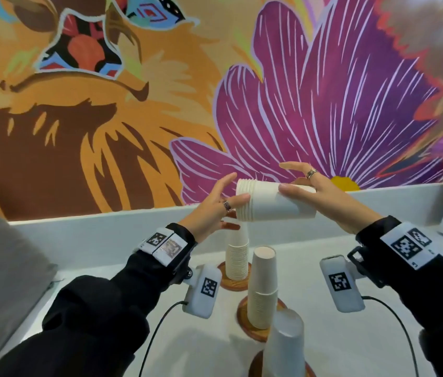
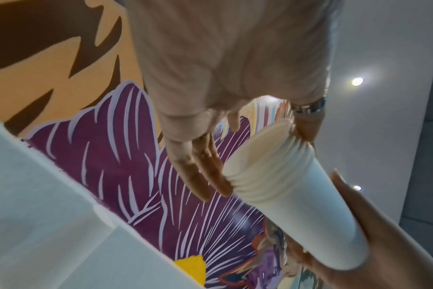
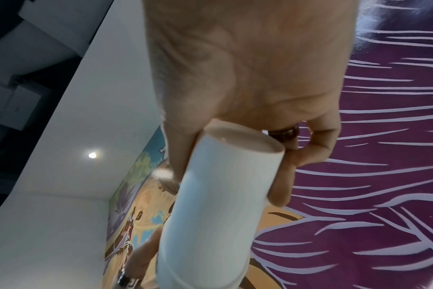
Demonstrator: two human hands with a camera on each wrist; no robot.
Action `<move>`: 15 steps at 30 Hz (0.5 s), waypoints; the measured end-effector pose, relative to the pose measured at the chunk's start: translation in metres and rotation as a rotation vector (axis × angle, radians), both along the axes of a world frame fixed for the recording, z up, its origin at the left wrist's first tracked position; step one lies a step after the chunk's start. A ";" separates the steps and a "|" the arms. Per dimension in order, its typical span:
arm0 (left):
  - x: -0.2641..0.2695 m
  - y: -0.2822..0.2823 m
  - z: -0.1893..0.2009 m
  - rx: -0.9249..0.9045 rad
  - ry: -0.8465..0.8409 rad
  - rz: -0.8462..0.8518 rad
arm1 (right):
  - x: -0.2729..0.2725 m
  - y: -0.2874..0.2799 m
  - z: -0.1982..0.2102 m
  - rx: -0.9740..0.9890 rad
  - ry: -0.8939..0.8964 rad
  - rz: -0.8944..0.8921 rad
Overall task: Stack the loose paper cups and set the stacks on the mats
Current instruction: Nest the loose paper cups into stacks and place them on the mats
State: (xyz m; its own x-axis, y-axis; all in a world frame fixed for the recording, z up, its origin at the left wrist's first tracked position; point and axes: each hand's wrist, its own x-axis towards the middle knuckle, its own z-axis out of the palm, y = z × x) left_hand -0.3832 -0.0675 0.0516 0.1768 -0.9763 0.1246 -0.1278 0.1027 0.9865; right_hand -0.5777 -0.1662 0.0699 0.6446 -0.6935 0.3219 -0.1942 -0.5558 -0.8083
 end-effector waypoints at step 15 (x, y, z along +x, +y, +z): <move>-0.064 0.009 -0.092 0.185 -0.473 -0.273 | -0.013 0.017 -0.050 -0.269 0.241 0.041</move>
State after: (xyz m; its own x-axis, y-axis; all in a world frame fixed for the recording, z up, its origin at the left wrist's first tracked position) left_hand -0.4470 -0.0581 -0.0406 -0.1183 -0.9918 -0.0483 -0.5528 0.0254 0.8329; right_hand -0.5902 -0.1492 0.0198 0.7495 -0.5769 0.3246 -0.3350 -0.7535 -0.5657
